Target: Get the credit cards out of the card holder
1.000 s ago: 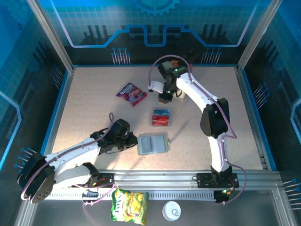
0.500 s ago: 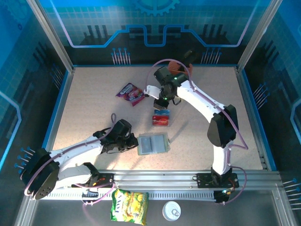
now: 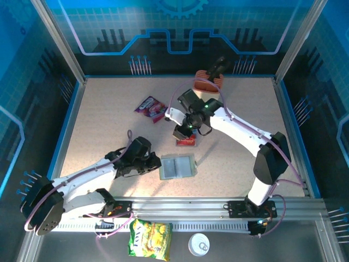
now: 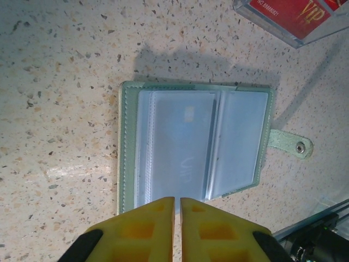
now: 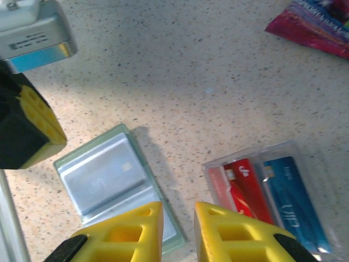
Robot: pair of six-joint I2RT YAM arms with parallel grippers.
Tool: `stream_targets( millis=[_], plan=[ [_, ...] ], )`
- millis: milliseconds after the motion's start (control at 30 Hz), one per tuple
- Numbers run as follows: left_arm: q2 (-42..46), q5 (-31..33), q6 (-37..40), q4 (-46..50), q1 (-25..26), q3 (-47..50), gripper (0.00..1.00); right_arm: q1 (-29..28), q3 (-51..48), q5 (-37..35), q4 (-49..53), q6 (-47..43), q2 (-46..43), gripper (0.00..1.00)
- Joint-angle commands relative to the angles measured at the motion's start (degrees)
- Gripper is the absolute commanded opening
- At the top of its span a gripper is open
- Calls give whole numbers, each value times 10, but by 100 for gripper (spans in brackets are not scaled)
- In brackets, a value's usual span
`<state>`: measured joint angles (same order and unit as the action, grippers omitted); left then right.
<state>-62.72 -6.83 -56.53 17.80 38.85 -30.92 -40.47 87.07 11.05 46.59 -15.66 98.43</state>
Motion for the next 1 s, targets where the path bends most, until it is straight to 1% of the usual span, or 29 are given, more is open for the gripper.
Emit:
stream_targets(
  millis=[0, 133, 267, 433, 533, 633, 733, 900, 967],
  plan=[
    [9, -2, -17, -2, 6, 15, 10, -14, -33, 17, -48, 70, -30, 21],
    [-3, -1, -13, -2, 13, 11, 11, -36, -74, -1, -77, 123, -45, 19],
    [-3, 1, -7, -2, 13, 14, 14, -61, -126, -23, -123, 180, -70, 16],
    [-3, 3, -12, -17, 13, 31, 14, -87, -170, -23, -155, 244, -75, 16],
    [-9, 1, -4, -8, 14, 27, 14, -98, -188, -25, -161, 284, -70, 14],
    [-10, 0, -2, -4, 14, 30, 13, -102, -203, -19, -164, 324, -65, 12],
    [-12, -3, -9, -22, 13, 46, 10, -101, -212, -9, -159, 367, -57, 12],
    [-40, -17, -14, -51, 15, 47, 6, -99, -216, 38, -155, 430, -26, 13],
    [-50, -23, -19, -74, 15, 50, 4, -100, -232, 59, -179, 452, -20, 13]
  ],
)
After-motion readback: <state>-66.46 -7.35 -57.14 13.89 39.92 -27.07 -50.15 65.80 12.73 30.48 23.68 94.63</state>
